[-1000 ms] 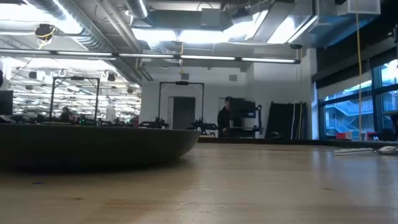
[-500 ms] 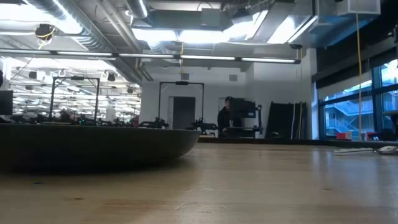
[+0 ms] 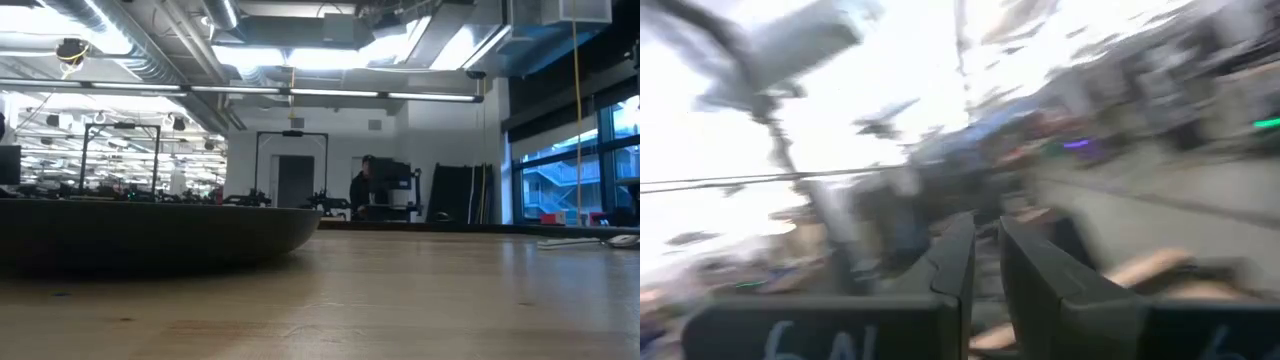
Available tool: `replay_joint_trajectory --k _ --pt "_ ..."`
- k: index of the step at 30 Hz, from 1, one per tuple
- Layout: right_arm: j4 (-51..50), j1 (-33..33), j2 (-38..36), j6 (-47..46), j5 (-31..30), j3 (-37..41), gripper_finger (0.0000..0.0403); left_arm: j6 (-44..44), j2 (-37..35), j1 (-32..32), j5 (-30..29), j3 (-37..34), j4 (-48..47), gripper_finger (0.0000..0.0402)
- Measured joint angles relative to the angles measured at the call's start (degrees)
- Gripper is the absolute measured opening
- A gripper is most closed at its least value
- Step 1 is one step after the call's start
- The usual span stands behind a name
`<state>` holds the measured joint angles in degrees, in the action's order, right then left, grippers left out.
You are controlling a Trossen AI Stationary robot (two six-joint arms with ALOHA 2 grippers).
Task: Pick and place plate/cup/fork/spoon on tray
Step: Prepare the black plate
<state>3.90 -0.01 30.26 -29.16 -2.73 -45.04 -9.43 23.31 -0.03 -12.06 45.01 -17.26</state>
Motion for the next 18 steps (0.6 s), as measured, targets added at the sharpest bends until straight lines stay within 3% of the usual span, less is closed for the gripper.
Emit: replay_joint_trajectory --k 2,6,12,18 --pt "3.39 0.42 3.91 -3.54 4.12 -0.04 0.0053 -0.68 -0.13 0.00 -2.48 0.00 1.58 0.0000" --pt "3.84 0.98 14.50 -5.33 5.76 -0.77 0.0053 -1.67 -0.06 0.00 -7.63 0.02 1.44 0.0000" --pt "3.77 0.96 29.16 -4.86 10.93 -5.60 0.0053 -7.53 -0.06 0.00 -6.57 0.04 1.51 0.0000" --pt "3.71 -1.12 37.94 -7.63 18.78 -12.62 0.0053 -21.68 0.17 0.00 -5.97 3.04 -0.49 0.0000"
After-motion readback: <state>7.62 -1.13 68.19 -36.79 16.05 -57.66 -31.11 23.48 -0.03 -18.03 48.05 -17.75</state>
